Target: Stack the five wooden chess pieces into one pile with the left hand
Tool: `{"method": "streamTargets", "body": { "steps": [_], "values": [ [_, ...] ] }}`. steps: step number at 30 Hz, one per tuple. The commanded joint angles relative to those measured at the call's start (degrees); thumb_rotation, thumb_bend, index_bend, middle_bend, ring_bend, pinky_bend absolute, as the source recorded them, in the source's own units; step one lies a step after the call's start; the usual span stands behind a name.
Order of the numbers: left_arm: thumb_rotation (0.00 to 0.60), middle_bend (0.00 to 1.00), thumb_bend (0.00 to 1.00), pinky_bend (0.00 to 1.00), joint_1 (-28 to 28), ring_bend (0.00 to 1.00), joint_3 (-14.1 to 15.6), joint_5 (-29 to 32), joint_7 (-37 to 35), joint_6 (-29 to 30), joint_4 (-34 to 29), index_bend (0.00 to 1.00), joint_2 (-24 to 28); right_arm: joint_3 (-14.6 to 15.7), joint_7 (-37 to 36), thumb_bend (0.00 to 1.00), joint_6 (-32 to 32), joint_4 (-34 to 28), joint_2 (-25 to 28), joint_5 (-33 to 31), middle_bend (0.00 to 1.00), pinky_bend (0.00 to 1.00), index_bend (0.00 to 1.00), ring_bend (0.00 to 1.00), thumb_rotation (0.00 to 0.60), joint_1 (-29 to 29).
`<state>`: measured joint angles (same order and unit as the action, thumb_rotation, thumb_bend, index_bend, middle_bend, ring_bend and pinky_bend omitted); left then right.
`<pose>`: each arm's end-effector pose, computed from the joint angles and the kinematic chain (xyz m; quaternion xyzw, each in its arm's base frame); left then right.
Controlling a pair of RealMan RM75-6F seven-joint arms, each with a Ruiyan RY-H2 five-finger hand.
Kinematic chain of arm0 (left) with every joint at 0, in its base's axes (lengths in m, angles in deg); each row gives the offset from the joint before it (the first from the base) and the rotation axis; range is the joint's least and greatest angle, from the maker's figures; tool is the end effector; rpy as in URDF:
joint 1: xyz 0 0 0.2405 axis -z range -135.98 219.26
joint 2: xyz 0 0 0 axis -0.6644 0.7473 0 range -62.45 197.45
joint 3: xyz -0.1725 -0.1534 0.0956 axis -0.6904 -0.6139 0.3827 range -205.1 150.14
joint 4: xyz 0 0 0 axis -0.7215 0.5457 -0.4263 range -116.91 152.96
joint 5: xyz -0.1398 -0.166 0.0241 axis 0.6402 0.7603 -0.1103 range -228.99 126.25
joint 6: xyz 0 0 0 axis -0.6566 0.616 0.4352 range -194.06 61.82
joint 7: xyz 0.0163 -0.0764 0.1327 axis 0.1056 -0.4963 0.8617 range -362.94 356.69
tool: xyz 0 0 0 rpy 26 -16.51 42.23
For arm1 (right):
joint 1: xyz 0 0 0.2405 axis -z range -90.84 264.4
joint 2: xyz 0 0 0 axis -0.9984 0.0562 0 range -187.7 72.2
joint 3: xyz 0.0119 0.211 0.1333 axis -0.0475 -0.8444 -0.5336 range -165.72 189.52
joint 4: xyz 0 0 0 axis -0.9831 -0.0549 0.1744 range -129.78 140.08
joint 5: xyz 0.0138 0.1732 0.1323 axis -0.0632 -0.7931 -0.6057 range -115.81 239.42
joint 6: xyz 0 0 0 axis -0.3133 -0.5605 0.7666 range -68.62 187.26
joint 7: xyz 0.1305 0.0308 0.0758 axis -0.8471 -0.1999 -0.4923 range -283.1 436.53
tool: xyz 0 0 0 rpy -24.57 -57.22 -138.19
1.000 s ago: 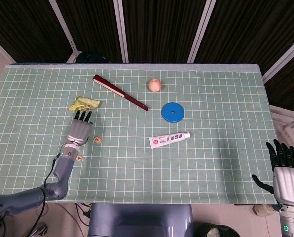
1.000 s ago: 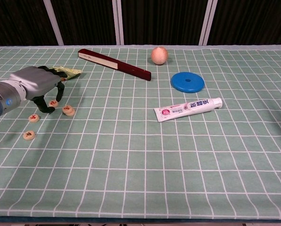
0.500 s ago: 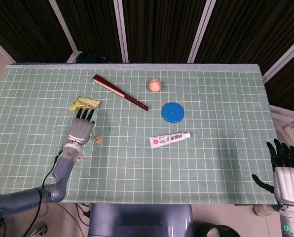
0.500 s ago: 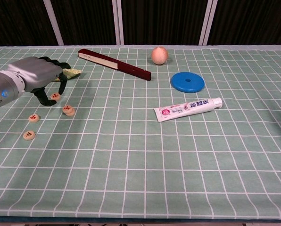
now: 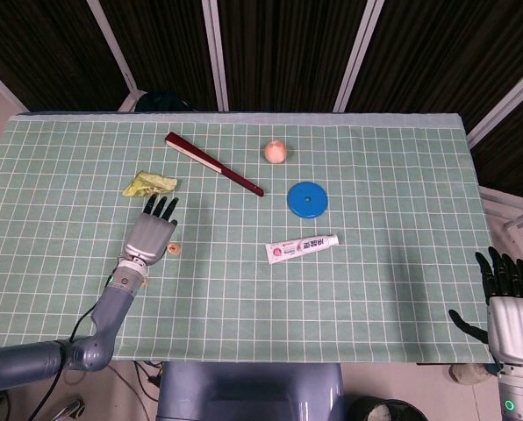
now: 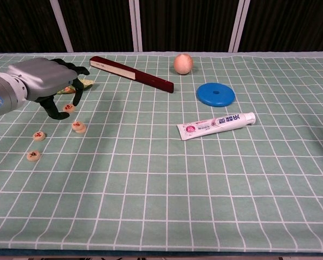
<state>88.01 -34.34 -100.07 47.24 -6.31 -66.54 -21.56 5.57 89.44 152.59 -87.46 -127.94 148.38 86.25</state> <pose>-0.1586 0.3597 -0.0256 -0.7859 -0.2455 -0.2130 0.5261 -0.2980 -0.1785 0.1448 0.5565 -0.3203 0.3865 0.6621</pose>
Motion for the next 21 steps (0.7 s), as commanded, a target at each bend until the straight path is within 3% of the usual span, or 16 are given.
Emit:
{"method": "streamTargets", "body": {
  "steps": [1,21],
  "values": [
    [0.600,0.00,0.31,0.00,0.19,0.00,0.23,0.28,0.31,0.09,0.21,0.51,-0.30,-0.02,-0.01,0.23,0.02,-0.03,0.01,-0.02,0.01,0.00,0.05,0.00,0.600,0.00],
    [0.600,0.00,0.31,0.00,1.09,0.00,1.46,1.16,0.81,-0.21,3.17,0.51,-3.38,-0.13,-0.21,0.23,0.01,-0.05,0.14,-0.15,0.01,0.00,0.05,0.00,0.600,0.00]
  ]
}}
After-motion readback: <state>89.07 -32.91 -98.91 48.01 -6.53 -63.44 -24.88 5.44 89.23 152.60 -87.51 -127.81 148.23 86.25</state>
